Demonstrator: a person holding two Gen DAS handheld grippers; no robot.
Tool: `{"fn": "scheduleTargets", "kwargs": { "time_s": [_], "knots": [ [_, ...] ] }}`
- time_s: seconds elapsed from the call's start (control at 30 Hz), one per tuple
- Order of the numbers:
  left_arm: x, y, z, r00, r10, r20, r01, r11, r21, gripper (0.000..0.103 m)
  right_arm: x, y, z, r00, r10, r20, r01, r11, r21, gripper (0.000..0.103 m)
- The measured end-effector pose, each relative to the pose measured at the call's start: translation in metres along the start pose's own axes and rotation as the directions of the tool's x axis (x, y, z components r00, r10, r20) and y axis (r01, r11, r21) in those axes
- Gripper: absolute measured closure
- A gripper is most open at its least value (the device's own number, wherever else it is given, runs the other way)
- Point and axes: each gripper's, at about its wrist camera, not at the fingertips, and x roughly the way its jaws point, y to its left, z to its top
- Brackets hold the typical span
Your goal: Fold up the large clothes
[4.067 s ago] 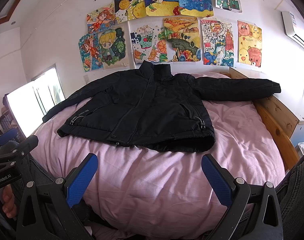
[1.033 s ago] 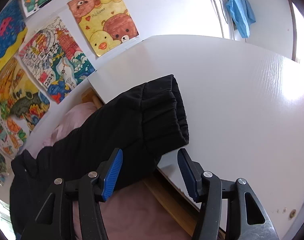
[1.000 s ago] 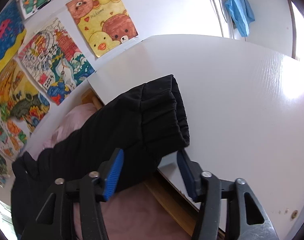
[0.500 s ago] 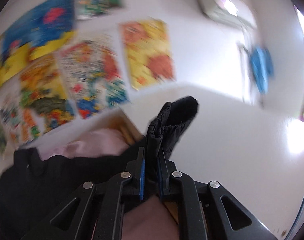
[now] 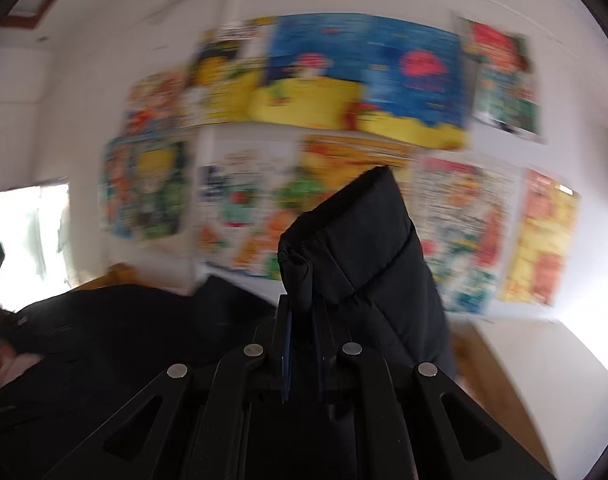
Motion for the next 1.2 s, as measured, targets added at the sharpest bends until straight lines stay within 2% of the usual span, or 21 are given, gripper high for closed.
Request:
{"fn": "scheduleTargets", "kwargs": {
  "time_s": [0.13,0.3,0.4,0.53,0.63,0.77,0.8,0.83,0.87,0.93,0.97,1.0,1.03,1.1,1.2],
  "knots": [
    [-0.003,0.034,0.013,0.996,-0.083,0.019,0.084,0.996,-0.026,0.002,0.037,0.066,-0.015,0.992,0.125,-0.017,-0.126,0.990,-0.070,0.094],
    [0.006,0.067,0.013,0.987,-0.162,0.018,0.163,0.983,-0.081,0.002,0.078,0.143,-0.052,0.967,0.244,-0.079,-0.253,0.958,-0.135,0.094],
    [0.015,0.087,0.014,0.987,-0.160,0.001,0.159,0.979,-0.127,0.002,0.100,0.174,-0.072,0.948,0.289,-0.136,-0.308,0.940,-0.149,0.094],
    [0.026,0.108,0.016,0.988,-0.155,-0.026,0.148,0.973,-0.175,0.002,0.125,0.205,-0.097,0.925,0.304,-0.229,-0.348,0.918,-0.187,0.094],
    [0.046,0.114,0.012,0.989,-0.104,-0.108,0.084,0.981,-0.173,0.003,0.128,0.216,-0.117,0.914,0.299,-0.275,-0.363,0.905,-0.221,0.094],
    [0.065,0.111,0.002,0.982,-0.041,-0.185,0.018,0.992,-0.123,0.006,0.122,0.228,-0.136,0.916,0.278,-0.289,-0.361,0.887,-0.289,0.094],
    [0.067,0.110,0.000,0.981,-0.037,-0.192,0.015,0.993,-0.116,0.013,0.120,0.231,-0.139,0.917,0.275,-0.288,-0.360,0.883,-0.302,0.094],
    [0.070,0.108,-0.001,0.977,-0.029,-0.210,0.005,0.993,-0.115,0.028,0.119,0.233,-0.139,0.918,0.271,-0.288,-0.358,0.880,-0.312,0.094],
    [0.074,0.109,-0.003,0.973,-0.029,-0.227,0.001,0.992,-0.126,0.036,0.119,0.234,-0.140,0.920,0.267,-0.287,-0.356,0.877,-0.324,0.094],
    [0.083,0.110,-0.007,0.965,-0.023,-0.261,-0.017,0.989,-0.150,0.065,0.118,0.236,-0.141,0.921,0.263,-0.287,-0.354,0.873,-0.336,0.094],
    [0.085,0.110,-0.009,0.962,-0.014,-0.274,-0.029,0.988,-0.152,0.073,0.117,0.237,-0.141,0.921,0.262,-0.287,-0.353,0.872,-0.339,0.094],
    [0.087,0.110,-0.011,0.959,-0.006,-0.285,-0.038,0.988,-0.150,0.087,0.115,0.237,-0.141,0.923,0.259,-0.286,-0.351,0.871,-0.343,0.094],
    [0.088,0.109,-0.011,0.959,-0.004,-0.282,-0.040,0.988,-0.149,0.093,0.116,0.237,-0.140,0.923,0.256,-0.288,-0.350,0.871,-0.346,0.094],
    [0.084,0.105,-0.010,0.968,0.003,-0.251,-0.036,0.991,-0.128,0.099,0.116,0.237,-0.139,0.922,0.250,-0.297,-0.349,0.868,-0.352,0.094],
    [0.075,0.096,-0.005,0.980,0.046,-0.195,-0.063,0.995,-0.081,0.100,0.112,0.236,-0.136,0.921,0.238,-0.308,-0.345,0.865,-0.365,0.092]
  ]
}}
